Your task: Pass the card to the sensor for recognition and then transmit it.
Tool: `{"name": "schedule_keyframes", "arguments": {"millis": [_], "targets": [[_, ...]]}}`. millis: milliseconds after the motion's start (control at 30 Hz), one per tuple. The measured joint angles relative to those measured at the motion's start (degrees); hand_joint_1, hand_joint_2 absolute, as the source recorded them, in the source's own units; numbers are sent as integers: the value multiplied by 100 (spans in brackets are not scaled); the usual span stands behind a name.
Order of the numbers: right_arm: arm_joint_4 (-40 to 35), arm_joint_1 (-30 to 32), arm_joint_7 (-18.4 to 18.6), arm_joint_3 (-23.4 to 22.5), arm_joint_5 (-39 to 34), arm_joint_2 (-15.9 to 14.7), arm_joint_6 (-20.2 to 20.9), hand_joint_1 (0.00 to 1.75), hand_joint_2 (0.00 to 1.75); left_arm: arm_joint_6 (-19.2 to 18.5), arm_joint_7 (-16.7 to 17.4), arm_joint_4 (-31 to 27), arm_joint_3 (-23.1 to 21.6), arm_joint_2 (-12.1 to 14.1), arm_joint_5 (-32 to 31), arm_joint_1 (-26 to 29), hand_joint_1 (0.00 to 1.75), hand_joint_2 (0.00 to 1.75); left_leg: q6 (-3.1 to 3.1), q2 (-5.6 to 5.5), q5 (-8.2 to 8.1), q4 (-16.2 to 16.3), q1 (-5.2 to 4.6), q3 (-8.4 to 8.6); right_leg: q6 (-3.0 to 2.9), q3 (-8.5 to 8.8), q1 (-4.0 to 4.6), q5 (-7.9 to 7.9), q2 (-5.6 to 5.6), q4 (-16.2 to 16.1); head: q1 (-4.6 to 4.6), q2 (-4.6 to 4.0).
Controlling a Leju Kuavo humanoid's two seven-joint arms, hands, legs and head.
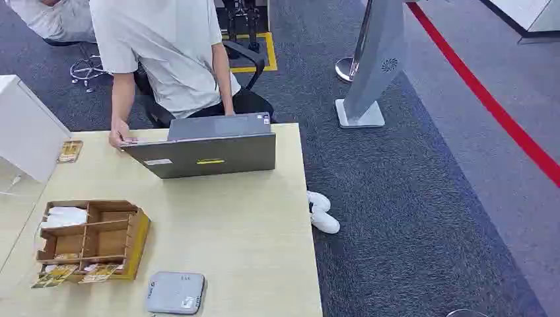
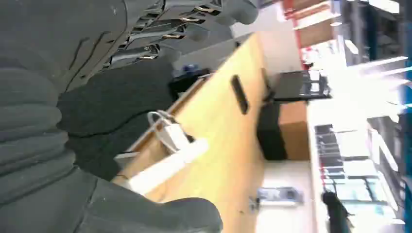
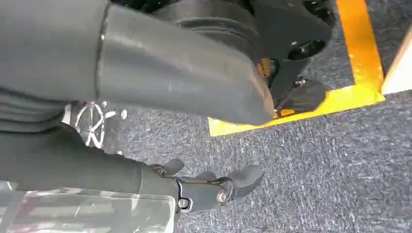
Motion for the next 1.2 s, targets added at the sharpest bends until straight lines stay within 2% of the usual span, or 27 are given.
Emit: {"name": "schedule_keyframes", "arguments": {"millis": [133, 367, 1200], "targets": [[0, 5, 0, -46, 146, 2, 54, 0, 0, 63, 57, -467, -355, 44, -696, -80, 0, 175, 0, 1, 1, 0, 0, 1, 0, 1, 0, 0, 1, 0, 0, 0], [0, -2, 0, -179, 337, 2, 107, 0, 0, -166, 529, -863, -946, 171, -1919, -335, 0, 175, -3, 1, 2, 0, 0, 0, 0, 11, 0, 1, 1, 0, 0, 0], [430, -287, -350, -1346, 1772, -31, 365, 0, 0, -2273, 2819, -1020, -2635, 1114, -5505, -1364, 0, 175, -3, -3, 5, 0, 0, -1, -1, 15, 0, 3, -1, 1, 2, 0]]}}
